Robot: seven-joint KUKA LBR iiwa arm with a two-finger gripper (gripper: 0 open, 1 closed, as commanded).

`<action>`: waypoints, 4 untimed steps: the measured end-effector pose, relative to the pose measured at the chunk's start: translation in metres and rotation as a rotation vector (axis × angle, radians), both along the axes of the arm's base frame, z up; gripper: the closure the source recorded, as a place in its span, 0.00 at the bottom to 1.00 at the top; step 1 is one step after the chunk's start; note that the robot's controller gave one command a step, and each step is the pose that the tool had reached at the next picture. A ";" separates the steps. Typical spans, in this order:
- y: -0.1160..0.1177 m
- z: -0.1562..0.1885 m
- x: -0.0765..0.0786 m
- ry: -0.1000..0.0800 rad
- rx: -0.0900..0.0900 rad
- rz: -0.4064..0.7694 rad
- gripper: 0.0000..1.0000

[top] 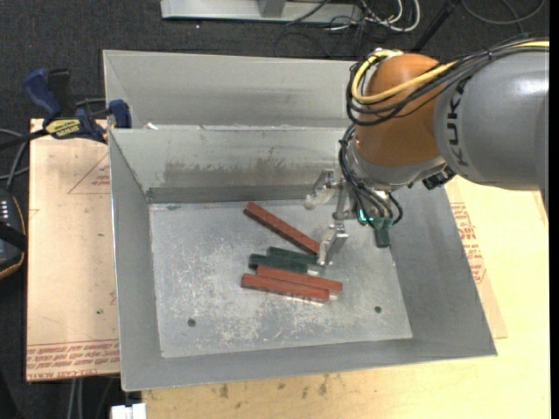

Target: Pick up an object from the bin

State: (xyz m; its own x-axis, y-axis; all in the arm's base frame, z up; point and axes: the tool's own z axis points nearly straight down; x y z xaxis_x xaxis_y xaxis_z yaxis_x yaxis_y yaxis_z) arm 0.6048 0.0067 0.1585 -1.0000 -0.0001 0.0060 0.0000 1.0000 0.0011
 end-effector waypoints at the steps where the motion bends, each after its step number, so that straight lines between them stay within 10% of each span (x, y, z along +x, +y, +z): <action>1: 0.000 0.004 0.002 -0.007 0.000 0.000 0.00; 2: 0.018 -0.063 -0.006 -0.028 0.002 -0.028 1.00; 3: 0.018 -0.063 -0.006 -0.028 0.002 -0.028 1.00; 4: 0.018 0.052 -0.019 -0.009 0.000 -0.009 1.00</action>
Offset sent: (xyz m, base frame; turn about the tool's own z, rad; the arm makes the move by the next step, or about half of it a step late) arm -0.0136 0.0168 -0.0721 0.0274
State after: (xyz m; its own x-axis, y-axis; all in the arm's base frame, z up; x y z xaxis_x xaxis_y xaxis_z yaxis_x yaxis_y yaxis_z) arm 0.5859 0.0248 0.2100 -1.0000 0.0091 -0.0029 0.0091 1.0000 0.0007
